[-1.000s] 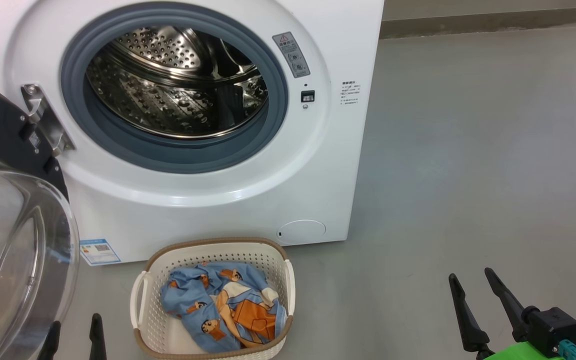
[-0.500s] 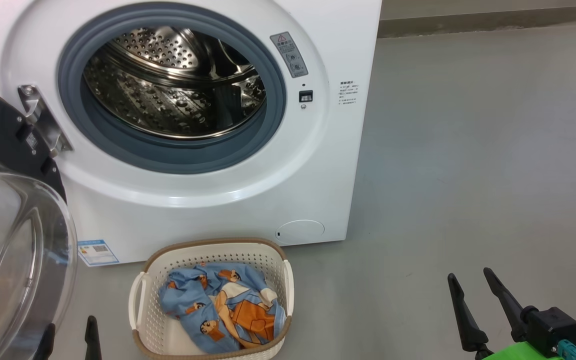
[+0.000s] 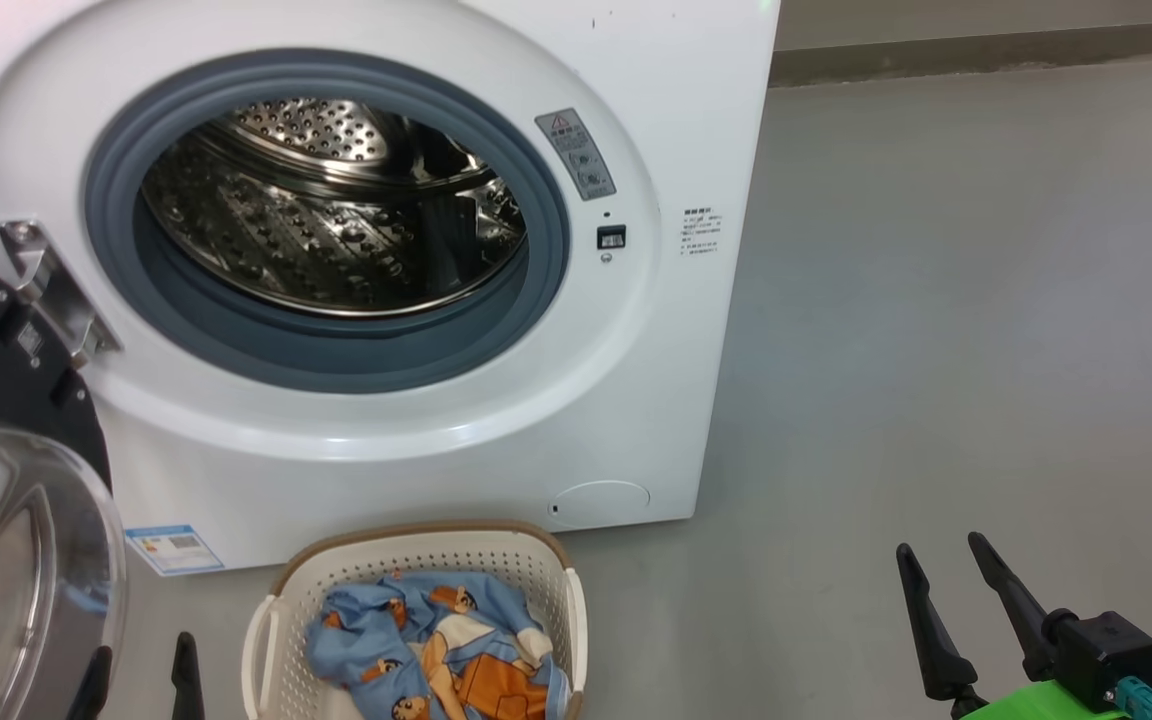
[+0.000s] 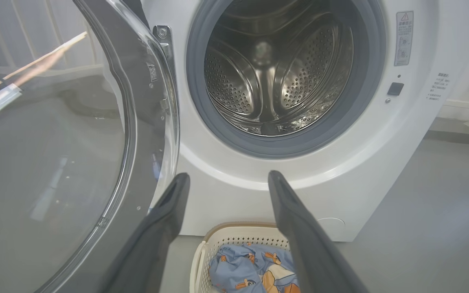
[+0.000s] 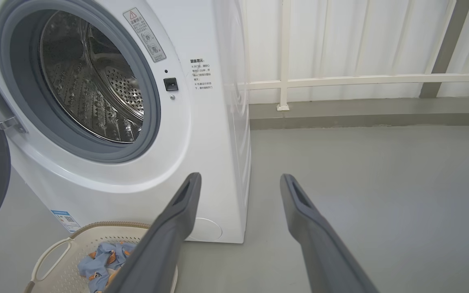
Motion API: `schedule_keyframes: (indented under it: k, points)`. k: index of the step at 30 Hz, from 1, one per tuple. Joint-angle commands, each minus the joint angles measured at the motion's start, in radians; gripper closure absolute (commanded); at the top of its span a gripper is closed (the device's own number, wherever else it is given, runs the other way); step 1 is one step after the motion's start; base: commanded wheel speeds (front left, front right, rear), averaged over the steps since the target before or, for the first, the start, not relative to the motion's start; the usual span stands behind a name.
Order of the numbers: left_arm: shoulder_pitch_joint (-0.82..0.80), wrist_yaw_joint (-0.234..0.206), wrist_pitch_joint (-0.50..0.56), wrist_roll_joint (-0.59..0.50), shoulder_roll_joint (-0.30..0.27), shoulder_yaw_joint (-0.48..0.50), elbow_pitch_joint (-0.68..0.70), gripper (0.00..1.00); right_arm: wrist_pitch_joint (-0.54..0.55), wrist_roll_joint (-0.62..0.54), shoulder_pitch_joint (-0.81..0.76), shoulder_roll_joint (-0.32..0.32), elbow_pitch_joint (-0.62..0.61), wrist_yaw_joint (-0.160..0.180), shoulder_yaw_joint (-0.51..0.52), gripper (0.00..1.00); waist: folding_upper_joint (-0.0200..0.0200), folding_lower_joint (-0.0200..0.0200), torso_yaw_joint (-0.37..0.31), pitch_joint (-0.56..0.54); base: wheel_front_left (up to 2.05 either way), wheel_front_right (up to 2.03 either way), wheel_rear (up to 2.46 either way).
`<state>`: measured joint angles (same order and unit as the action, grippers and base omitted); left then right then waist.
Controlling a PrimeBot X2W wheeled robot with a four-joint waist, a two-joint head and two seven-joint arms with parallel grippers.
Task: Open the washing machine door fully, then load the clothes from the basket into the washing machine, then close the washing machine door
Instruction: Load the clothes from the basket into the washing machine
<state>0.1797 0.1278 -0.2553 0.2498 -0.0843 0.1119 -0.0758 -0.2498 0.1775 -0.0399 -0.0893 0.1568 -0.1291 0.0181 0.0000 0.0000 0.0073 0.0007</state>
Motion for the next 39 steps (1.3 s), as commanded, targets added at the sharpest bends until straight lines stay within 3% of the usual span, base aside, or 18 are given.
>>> schedule_keyframes:
  k: [1,25,32,39]
  points:
    - [-0.037,-0.001,-0.006,-0.012,-0.010,0.037,0.026,0.00,-0.012,-0.004,0.030,-0.007,-0.023,-0.002,-0.018,0.00,0.0000,0.0000,0.001,0.000,0.67,-0.67,0.00]
    - [-0.030,0.003,-0.006,0.003,0.004,-0.001,0.073,0.00,-0.012,-0.007,0.029,0.003,-0.026,-0.002,-0.022,0.00,0.0000,0.0000,0.000,0.019,0.05,-0.05,0.00]
    - [-0.037,0.003,-0.006,0.016,-0.026,-0.038,0.079,0.00,-0.012,-0.010,0.045,0.012,-0.031,-0.002,-0.024,0.00,0.0000,0.0000,-0.011,0.060,0.00,0.00,0.00]
    - [-0.071,0.003,-0.006,0.089,-0.069,-0.089,-0.003,0.00,-0.012,-0.021,0.070,0.026,-0.041,-0.002,-0.027,0.00,0.0000,0.0000,-0.041,0.138,0.00,0.00,0.00]
